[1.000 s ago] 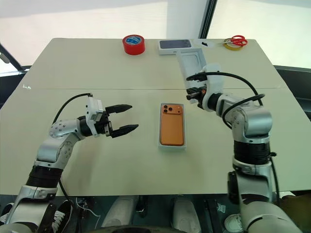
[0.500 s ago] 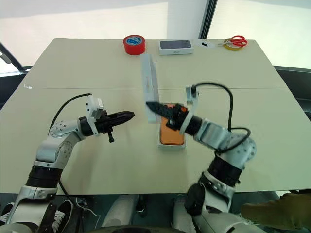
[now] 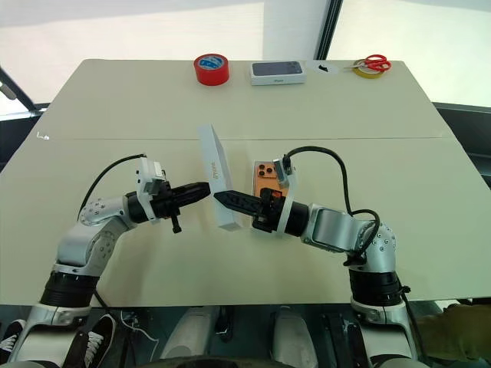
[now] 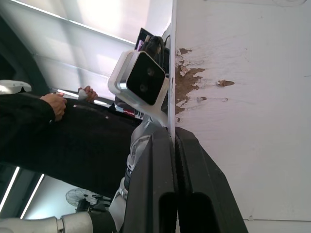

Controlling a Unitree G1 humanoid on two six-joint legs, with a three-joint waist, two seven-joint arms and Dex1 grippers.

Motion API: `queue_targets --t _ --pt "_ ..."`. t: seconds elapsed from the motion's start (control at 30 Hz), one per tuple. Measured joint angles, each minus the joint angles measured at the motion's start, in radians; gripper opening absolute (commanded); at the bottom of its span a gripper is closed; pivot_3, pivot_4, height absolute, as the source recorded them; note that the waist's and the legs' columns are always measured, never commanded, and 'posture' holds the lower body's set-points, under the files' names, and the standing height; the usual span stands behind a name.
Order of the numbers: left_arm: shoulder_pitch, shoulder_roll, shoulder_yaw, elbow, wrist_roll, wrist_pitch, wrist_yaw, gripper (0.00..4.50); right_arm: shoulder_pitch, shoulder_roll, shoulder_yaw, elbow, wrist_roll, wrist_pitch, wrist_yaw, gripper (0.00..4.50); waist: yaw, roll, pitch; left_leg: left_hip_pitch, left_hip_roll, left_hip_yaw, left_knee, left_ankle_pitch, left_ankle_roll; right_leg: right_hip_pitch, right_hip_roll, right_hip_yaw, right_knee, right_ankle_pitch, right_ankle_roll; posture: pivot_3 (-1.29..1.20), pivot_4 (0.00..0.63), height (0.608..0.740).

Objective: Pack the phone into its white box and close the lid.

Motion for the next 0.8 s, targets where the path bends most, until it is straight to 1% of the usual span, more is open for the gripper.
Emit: queue_targets --t 0.13,0.4,0.53,0.63,0.73,0.8 --pt "0.005 -0.006 -0.008 -0.004 0.023 -0.017 0.013 0.25 0.005 -0.003 0.017 0.024 0.004 -0.039 -0.03 0.0 -0.001 0.0 0.0 0.0 0.0 0.0 0.0 0.0 0.0 0.0 0.0 0.0 0.0 0.0 0.0 0.0 0.15 0.735" --pt "0.012 -0.083 -0.052 0.047 0.092 -0.066 0.061 0.25 0.034 -0.043 0.047 0.089 0.006 -0.076 -0.056 0.0 0.0 0.0 0.0 0.0 0.0 0.0 0.0 0.0 0.0 0.001 0.0 0.0 0.0 0.0 0.0 0.0 0.15 0.735" --pt "0.012 -0.103 -0.081 0.083 0.109 -0.067 0.064 0.25 0.024 -0.056 0.048 0.108 -0.006 -0.101 -0.049 0.0 0.001 -0.001 -0.001 0.0 0.0 0.0 0.0 0.0 0.0 0.001 0.0 0.0 0.0 0.0 0.0 0.0 0.15 0.735" --pt "0.011 -0.136 -0.095 0.152 0.133 -0.089 0.069 0.25 0.016 -0.074 0.054 0.11 -0.04 -0.096 -0.014 0.0 0.002 -0.001 -0.001 0.0 0.0 0.0 0.001 0.0 0.001 0.001 0.0 -0.001 0.0 0.0 0.0 0.0 0.15 0.735" --pt "-0.007 -0.174 -0.093 0.187 0.135 -0.086 0.089 0.17 0.018 -0.076 0.05 0.137 -0.043 -0.098 0.005 0.95 0.005 -0.001 -0.001 0.0 0.0 0.0 0.002 -0.001 0.001 0.002 0.0 -0.001 0.0 0.0 0.0 0.0 0.15 0.735" --pt "-0.036 -0.192 -0.093 0.189 0.136 -0.084 0.098 0.17 0.019 -0.087 0.046 0.155 -0.063 -0.1 0.018 1.91 0.007 -0.001 -0.001 -0.001 0.0 0.0 0.005 -0.002 0.003 0.002 0.0 -0.001 0.001 0.0 0.001 0.0 0.15 0.735"
